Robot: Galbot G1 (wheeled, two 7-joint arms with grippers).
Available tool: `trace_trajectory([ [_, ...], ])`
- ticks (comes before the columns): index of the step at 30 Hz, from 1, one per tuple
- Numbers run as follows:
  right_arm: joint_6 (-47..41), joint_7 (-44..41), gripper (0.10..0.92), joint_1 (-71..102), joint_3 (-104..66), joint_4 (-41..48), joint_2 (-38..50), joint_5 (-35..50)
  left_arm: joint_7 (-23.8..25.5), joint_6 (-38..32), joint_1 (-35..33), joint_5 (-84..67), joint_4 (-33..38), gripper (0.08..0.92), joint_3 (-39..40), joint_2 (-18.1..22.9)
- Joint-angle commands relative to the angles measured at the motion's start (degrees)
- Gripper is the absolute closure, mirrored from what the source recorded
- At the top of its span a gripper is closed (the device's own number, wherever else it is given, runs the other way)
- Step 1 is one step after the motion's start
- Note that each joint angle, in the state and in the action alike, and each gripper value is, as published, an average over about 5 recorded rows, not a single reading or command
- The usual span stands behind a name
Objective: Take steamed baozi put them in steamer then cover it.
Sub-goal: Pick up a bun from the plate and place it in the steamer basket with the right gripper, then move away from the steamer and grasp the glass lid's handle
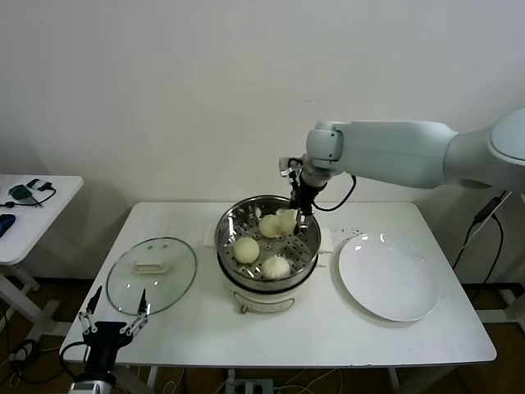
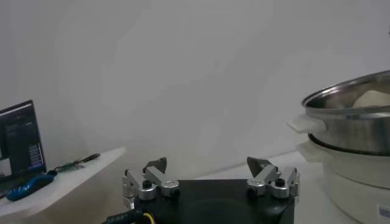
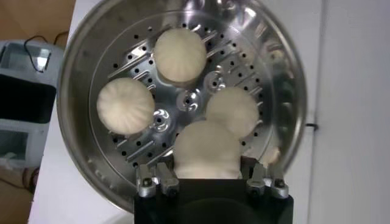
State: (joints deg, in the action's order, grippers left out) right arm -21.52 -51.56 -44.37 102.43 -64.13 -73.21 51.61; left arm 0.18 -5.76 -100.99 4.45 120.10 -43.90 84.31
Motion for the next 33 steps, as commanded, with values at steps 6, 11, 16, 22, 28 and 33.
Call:
trace_trajectory([
  [6,-1.50,2.56,0.334,5.63,0.42,1.23,-1.85,-2.49,0.01,0.14,0.43,0.07,-0.25,0.177,0.08,-0.06],
  [11,-2.35,3.18,0.258,6.04,-0.84,0.95,-1.28,-2.50,0.01,0.22,0.47,0.23,-0.15,0.177,0.10,0.01],
  [16,-2.15,1.59,0.206,3.75,-1.58,-0.16,0.42,-2.86,0.00,0.19,0.32,0.21,0.03,0.177,-0.14,-0.09],
  [22,-0.65,-1.22,0.203,-0.96,-3.01,-1.27,4.53,-2.85,0.01,0.39,0.43,0.24,0.59,0.177,-0.19,-0.22],
  [28,3.16,-2.33,0.203,-5.12,-5.34,-3.37,11.51,-1.54,0.01,0.51,0.46,0.51,0.85,0.177,-0.18,-0.24],
  [33,15.43,6.43,0.203,-4.11,-9.47,-3.91,19.23,-1.06,0.00,0.63,0.51,0.90,0.89,0.177,-0.33,-0.28],
])
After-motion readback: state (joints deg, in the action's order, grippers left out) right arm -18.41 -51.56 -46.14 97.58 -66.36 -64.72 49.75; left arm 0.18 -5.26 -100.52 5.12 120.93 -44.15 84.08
